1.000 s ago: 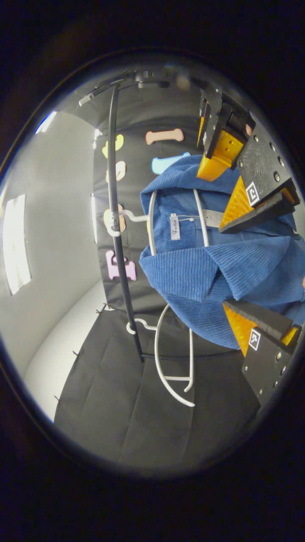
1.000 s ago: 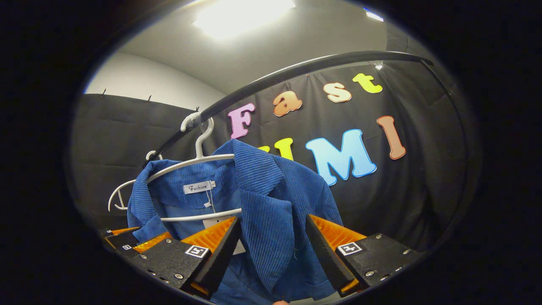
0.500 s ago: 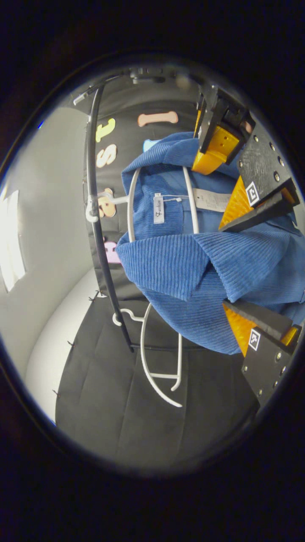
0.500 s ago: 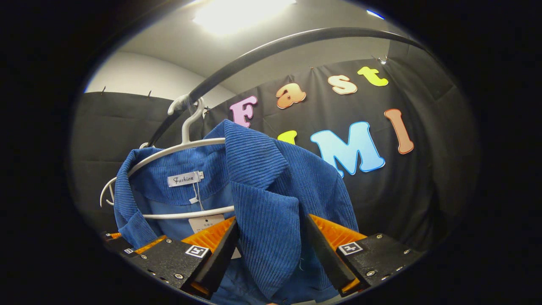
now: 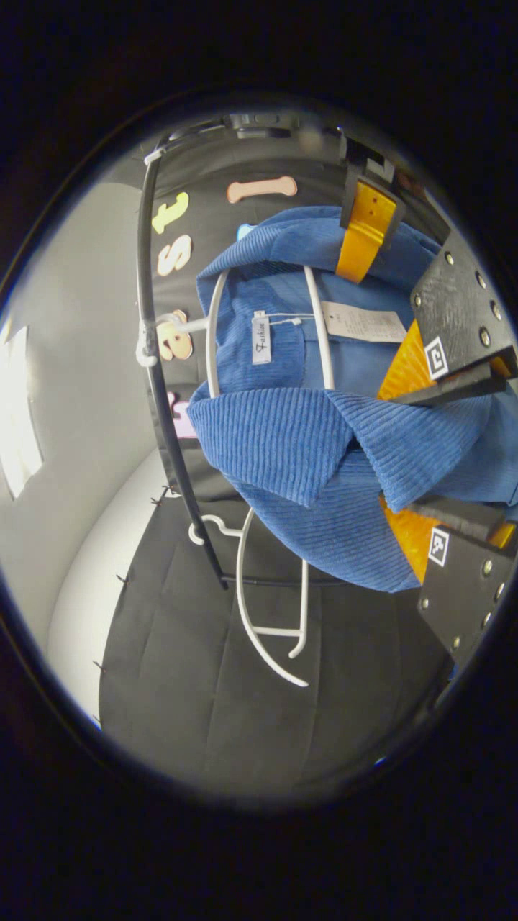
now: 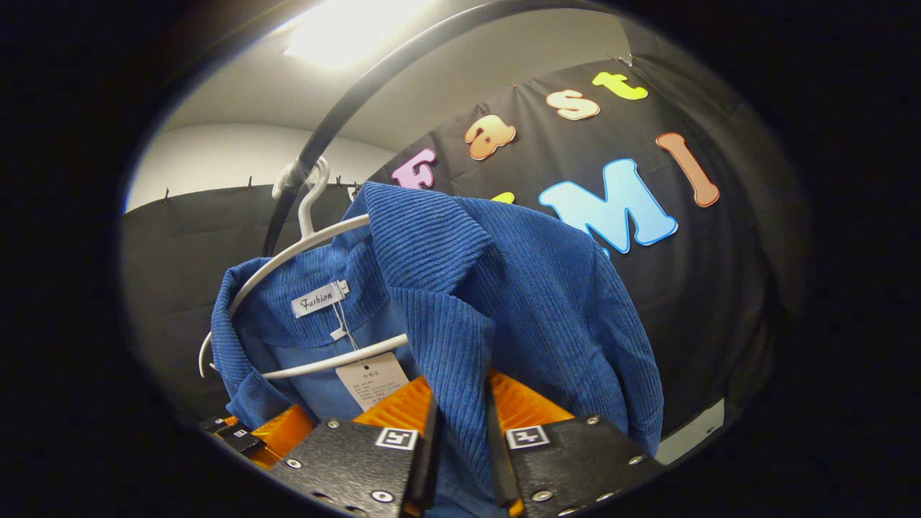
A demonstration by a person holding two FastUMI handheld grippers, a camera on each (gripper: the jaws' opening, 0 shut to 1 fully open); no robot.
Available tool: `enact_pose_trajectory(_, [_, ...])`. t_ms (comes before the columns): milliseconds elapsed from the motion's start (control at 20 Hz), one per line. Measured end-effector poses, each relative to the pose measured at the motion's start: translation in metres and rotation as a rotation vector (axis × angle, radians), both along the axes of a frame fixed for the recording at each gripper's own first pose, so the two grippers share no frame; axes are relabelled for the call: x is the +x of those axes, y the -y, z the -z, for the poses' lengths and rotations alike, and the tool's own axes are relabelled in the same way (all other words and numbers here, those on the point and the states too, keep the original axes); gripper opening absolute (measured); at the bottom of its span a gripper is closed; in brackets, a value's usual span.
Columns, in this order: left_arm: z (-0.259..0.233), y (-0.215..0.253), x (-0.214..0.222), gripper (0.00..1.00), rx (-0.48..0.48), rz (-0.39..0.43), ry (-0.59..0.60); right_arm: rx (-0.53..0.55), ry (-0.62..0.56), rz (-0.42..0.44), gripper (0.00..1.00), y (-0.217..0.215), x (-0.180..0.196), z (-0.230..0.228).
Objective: Grasp the clothes on the hanger with both hands and then place them into the laundry hamper below.
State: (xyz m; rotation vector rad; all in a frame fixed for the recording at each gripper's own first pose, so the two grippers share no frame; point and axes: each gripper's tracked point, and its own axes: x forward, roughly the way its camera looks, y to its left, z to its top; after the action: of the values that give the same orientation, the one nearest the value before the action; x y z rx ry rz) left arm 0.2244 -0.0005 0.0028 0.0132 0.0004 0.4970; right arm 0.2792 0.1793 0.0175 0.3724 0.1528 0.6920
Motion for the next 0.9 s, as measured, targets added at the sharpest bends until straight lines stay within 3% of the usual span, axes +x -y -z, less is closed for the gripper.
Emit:
enact_pose_trajectory(100, [0.001, -0.004, -0.001, 0.49, -0.016, 0.005, 0.002, 0.014, 0.028, 0.002, 0.06, 0.004, -0.003, -0.008])
enact_pose_trajectory(250, [0.0, -0.017, -0.009, 0.24, -0.038, -0.024, 0.01, 0.032, 0.081, -0.004, 0.04, 0.008, -0.01, -0.023])
enact_pose_trajectory(350, [-0.001, -0.01, -0.01, 0.07, -0.06, 0.013, 0.01, 0.05, 0.105, 0.013, 0.04, 0.015, -0.006, -0.032])
enact_pose_trajectory(500, [-0.008, -0.01, -0.012, 0.01, -0.079, 0.045, 0.02, 0.097, 0.118, 0.041, 0.04, 0.026, 0.002, -0.05])
enact_pose_trajectory(600, [-0.016, -0.017, -0.022, 0.06, -0.077, 0.04, 0.031, 0.134, 0.125, 0.063, 0.04, 0.035, 0.01, -0.061])
enact_pose_trajectory(900, [-0.049, -0.048, -0.044, 0.06, -0.128, -0.008, 0.094, 0.243, 0.108, 0.11, 0.04, 0.055, 0.041, -0.083])
